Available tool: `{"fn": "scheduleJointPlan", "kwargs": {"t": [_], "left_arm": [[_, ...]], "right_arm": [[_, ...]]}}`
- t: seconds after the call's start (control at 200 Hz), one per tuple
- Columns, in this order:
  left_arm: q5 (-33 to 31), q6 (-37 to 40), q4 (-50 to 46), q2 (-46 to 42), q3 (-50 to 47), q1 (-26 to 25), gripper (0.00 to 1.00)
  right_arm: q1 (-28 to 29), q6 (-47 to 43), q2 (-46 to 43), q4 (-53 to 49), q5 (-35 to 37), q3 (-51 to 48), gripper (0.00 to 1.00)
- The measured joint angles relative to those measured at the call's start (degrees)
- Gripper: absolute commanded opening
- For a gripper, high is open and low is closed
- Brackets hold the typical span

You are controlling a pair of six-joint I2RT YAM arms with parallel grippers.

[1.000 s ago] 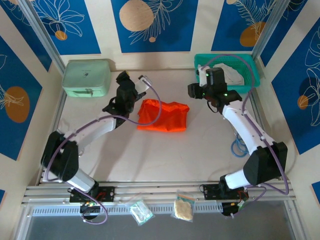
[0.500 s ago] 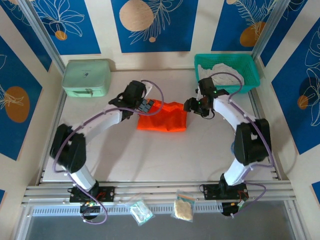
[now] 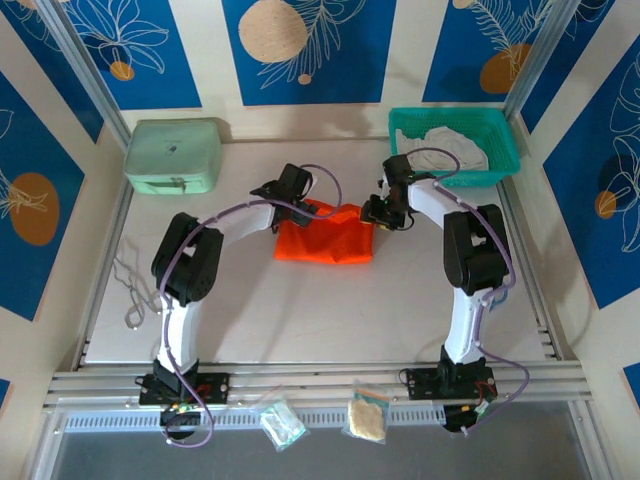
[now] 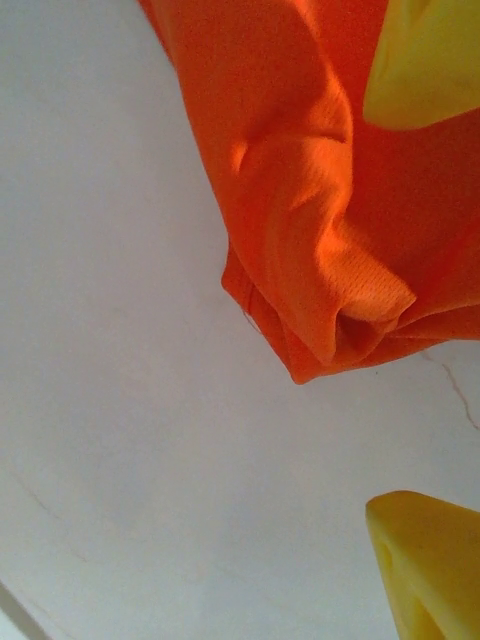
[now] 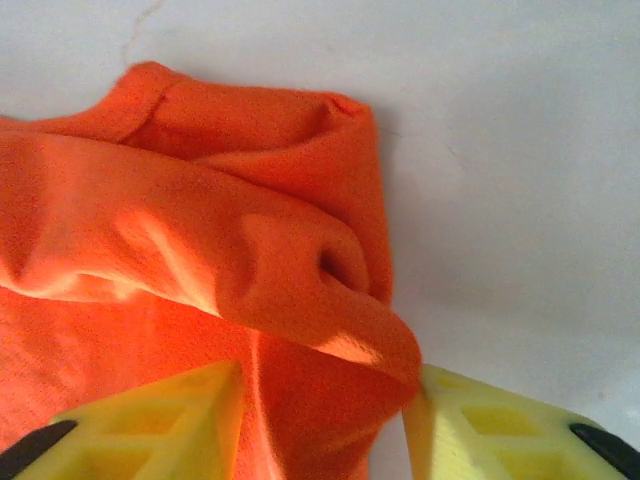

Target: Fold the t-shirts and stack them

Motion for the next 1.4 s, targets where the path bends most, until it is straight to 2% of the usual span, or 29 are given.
{"fn": "scheduleJointPlan", "kwargs": {"t": [0.05, 0.085, 0.11, 0.185, 0.225, 0.26, 0.52, 0.966, 1.176, 1.291, 1.401], "left_arm": [[0.31, 0.02, 0.15, 0.57, 0.00, 0.50, 0.66], [0.70, -0.33, 0.22, 0.90, 0.00, 0.76, 0.48], [0.92, -0.87, 0.24, 1.11, 0.00, 0.92, 0.39], [1.68, -0.72, 0.74, 1.57, 0.00, 1.27, 0.22], [2.23, -0.61, 1.03, 1.68, 0.00, 1.36, 0.11], [2.43, -1.07, 1.25, 1.73, -0.02, 1.36, 0.00], [1.51, -1.46, 4.61, 0.26, -3.76, 1.36, 0.00], [-4.87, -1.75, 6.64, -11.96, -12.79, 1.36, 0.00], [-9.40, -3.63, 7.13, -11.26, -14.71, 1.88, 0.00], [-10.03, -6.54, 6.36, -7.91, -13.29, 3.80, 0.00], [-10.91, -8.72, 4.39, -4.22, -10.62, 5.40, 0.00]], "right_arm": [[-0.15, 0.15, 0.52, 0.20, -0.57, 0.74, 0.27], [-0.31, -0.11, 0.87, 0.28, -1.09, 1.22, 0.22], [-0.42, -0.63, 1.18, 0.31, -1.44, 1.60, 0.19], [-0.68, -0.61, 1.86, 0.57, -2.56, 2.47, 0.09], [-0.72, -0.81, 2.21, 0.66, -3.13, 2.91, 0.00], [-0.72, -0.70, 2.60, 0.68, -3.65, 3.39, 0.00], [-0.70, -2.69, 3.28, 1.05, -6.03, 5.03, 0.00], [2.36, -5.88, 2.23, 6.58, -7.50, 4.04, 0.00], [2.60, -5.22, 7.82, 7.41, -7.28, 7.78, 0.10], [2.62, -4.11, 11.19, 7.19, -6.54, 9.75, 0.13], [2.78, -3.32, 12.59, 7.02, -5.62, 10.88, 0.20]]}}
